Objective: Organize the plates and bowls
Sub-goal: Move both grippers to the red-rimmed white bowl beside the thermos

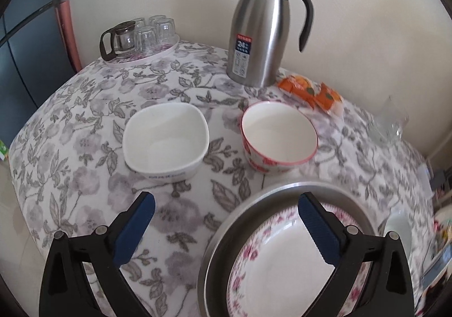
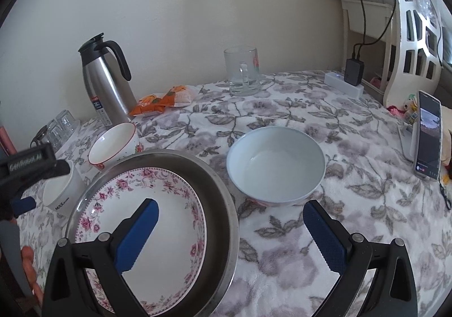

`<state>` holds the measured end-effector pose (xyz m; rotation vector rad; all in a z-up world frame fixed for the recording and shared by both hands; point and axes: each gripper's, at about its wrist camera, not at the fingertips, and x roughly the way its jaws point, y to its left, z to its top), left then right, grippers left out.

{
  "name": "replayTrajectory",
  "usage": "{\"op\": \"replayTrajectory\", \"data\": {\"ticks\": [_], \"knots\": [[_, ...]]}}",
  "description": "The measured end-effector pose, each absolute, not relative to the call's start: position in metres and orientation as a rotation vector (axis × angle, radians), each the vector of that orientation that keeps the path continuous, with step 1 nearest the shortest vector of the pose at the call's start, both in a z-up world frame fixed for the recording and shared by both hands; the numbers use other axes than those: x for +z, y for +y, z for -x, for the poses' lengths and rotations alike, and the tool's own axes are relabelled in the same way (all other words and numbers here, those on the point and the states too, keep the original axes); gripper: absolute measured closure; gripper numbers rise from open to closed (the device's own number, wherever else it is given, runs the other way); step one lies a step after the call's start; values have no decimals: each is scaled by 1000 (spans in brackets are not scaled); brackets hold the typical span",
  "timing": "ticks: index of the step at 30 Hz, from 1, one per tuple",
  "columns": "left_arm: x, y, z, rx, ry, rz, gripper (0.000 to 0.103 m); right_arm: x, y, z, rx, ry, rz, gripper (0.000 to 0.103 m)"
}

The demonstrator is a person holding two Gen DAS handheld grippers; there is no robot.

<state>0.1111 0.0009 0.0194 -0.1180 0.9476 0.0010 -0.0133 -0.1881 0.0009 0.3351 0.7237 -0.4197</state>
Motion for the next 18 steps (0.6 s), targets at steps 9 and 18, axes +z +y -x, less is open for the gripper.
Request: {"op": "replayTrajectory", "data": {"ticks": [9, 18], "knots": [[27, 33, -138, 0, 918, 172, 2, 0, -182, -6, -377, 763, -325, 0], [30, 119, -151, 130, 888, 189, 2, 17, -161, -34, -330, 760, -302, 0]]}}
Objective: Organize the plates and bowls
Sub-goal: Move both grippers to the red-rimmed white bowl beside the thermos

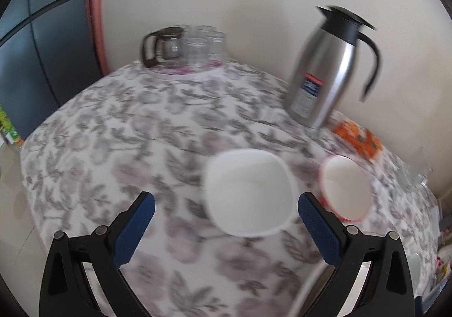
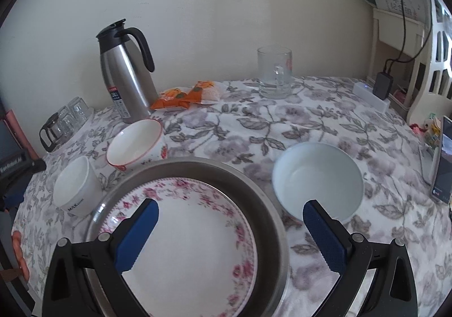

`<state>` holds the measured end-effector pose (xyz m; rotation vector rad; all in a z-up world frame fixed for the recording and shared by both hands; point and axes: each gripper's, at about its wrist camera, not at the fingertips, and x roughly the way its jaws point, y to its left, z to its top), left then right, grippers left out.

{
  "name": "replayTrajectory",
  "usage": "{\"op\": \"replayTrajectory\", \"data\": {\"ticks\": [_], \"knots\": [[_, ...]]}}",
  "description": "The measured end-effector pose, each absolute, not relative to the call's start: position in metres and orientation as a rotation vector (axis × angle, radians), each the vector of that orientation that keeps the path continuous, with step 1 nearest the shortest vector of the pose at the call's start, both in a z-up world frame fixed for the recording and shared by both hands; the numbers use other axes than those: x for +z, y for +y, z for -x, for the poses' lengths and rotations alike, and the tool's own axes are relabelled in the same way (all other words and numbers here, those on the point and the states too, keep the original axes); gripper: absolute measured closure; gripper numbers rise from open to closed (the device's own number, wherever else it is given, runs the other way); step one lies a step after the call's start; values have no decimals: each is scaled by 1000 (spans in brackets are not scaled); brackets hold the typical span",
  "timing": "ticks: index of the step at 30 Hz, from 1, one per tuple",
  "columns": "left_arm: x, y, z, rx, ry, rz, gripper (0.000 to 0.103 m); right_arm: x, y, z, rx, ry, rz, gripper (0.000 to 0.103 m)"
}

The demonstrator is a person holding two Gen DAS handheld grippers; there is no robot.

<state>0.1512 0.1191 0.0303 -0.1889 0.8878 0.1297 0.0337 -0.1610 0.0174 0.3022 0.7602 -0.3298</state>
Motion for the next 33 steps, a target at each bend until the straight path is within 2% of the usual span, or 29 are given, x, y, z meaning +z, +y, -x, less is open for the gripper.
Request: {"op": "replayTrajectory", "data": {"ticks": [10, 15, 21, 26, 29, 31, 33], "knots": [[12, 191, -159, 192, 913, 365, 2, 30, -126, -71, -252, 780, -273, 0], [10, 201, -163, 181, 907, 388, 2, 35, -103, -93, -155, 781, -295, 0], [-8, 213, -173, 135, 994, 487, 2, 33, -75, -124, -111, 812, -270, 0], [-12, 205, -179, 85, 1010, 524, 2, 25, -81, -144, -147, 846, -291, 0], [-11, 193, -185, 26, 1010, 547, 2, 19, -94, -155, -179, 871, -328, 4], [-10, 181, -189, -16, 1008, 540, 2, 16, -102, -159, -195, 887, -345, 11], [-10, 165, -194, -51, 1022, 503, 2, 13, -108, -164, -205, 899, -351, 13]]}}
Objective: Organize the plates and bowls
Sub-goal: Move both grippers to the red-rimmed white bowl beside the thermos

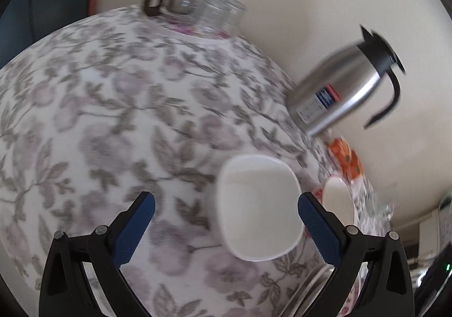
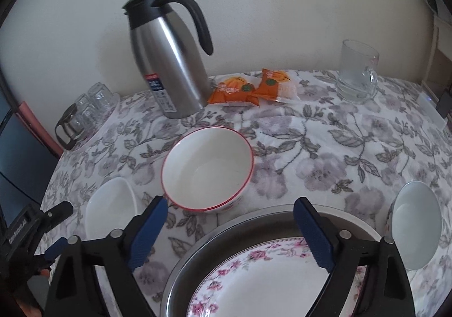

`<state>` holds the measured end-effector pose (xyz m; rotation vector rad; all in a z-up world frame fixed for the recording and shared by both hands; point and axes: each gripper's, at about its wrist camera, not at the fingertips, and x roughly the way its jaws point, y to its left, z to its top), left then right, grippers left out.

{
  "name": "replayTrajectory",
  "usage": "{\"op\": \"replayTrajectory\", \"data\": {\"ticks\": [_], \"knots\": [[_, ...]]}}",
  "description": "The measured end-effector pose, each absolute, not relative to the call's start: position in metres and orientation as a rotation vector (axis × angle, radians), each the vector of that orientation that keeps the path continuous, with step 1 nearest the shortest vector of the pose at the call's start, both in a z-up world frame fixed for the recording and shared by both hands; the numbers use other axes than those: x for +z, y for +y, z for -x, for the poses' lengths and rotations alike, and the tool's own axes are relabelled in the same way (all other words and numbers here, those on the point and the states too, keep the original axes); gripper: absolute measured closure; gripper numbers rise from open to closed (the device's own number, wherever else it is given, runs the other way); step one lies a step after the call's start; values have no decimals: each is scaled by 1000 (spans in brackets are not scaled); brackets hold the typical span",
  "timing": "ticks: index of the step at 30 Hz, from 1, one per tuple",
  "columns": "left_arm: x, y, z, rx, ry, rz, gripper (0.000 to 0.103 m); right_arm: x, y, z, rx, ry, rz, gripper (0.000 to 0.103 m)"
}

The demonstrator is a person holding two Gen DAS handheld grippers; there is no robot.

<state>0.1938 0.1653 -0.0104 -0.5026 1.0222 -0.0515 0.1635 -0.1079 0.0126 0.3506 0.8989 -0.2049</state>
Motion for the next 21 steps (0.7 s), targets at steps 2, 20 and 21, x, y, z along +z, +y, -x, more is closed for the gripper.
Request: {"op": "replayTrajectory", "data": {"ticks": [2, 20, 21], "knots": [[-8, 157, -195, -63, 1021, 493, 3, 10, -111, -167, -217, 908, -343, 16], [4, 72, -227, -262, 984, 375, 26, -16, -140, -196, -209, 977, -370, 40], [3, 69, -229, -264, 986, 366, 28, -17, -141, -197, -207, 978, -372, 41]]}}
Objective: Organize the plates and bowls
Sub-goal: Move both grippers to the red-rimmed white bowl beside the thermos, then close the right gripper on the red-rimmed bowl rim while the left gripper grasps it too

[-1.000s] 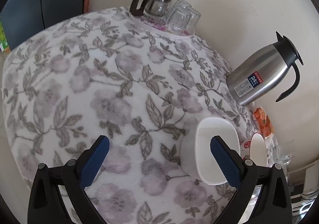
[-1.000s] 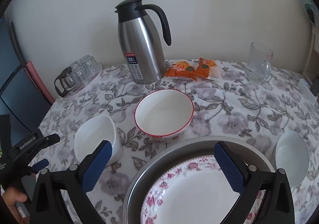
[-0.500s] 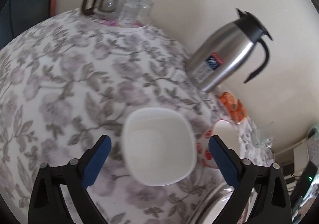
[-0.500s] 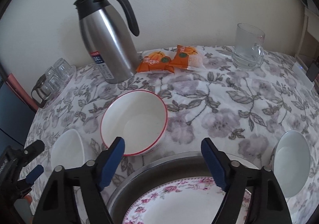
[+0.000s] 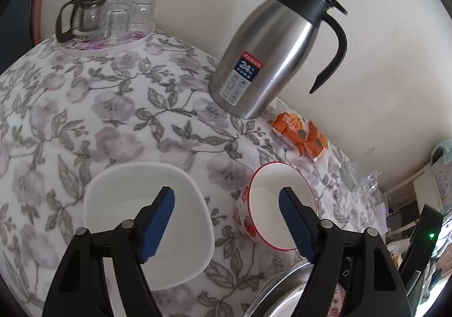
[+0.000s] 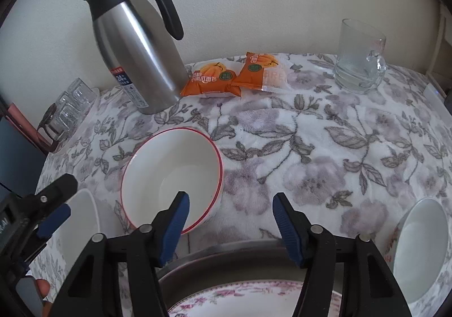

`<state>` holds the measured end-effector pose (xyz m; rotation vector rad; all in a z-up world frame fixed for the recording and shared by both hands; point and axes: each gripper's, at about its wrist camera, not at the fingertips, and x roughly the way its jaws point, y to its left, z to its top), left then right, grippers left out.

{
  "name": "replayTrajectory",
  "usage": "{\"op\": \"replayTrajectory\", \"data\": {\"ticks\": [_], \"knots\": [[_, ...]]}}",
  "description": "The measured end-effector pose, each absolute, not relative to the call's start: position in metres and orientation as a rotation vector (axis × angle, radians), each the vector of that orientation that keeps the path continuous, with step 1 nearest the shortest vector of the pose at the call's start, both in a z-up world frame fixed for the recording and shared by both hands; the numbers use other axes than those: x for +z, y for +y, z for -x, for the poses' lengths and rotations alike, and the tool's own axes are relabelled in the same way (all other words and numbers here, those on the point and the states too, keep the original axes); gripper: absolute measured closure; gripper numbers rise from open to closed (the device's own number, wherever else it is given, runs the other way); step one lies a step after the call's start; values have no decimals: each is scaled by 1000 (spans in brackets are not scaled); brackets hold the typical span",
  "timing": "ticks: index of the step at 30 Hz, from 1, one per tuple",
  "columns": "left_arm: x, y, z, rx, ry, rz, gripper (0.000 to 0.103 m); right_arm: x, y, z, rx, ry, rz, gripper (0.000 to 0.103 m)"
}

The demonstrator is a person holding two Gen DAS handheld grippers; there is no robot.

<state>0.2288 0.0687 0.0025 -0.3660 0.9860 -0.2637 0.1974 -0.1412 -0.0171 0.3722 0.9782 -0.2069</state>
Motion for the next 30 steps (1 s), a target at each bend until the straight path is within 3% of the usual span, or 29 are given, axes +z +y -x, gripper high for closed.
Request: {"op": "replayTrajectory", "data": {"ticks": [17, 26, 30], "knots": [[-15, 28, -239, -307, 1000, 274, 65, -35, -145, -215, -175, 1011, -378, 65], [-36, 17, -243, -312, 1061, 256, 69, -39, -138, -224, -169, 1031, -351, 77], [-41, 13, -243, -311, 1063, 244, 75, -41, -136, -225, -155, 1035, -335, 83]]}}
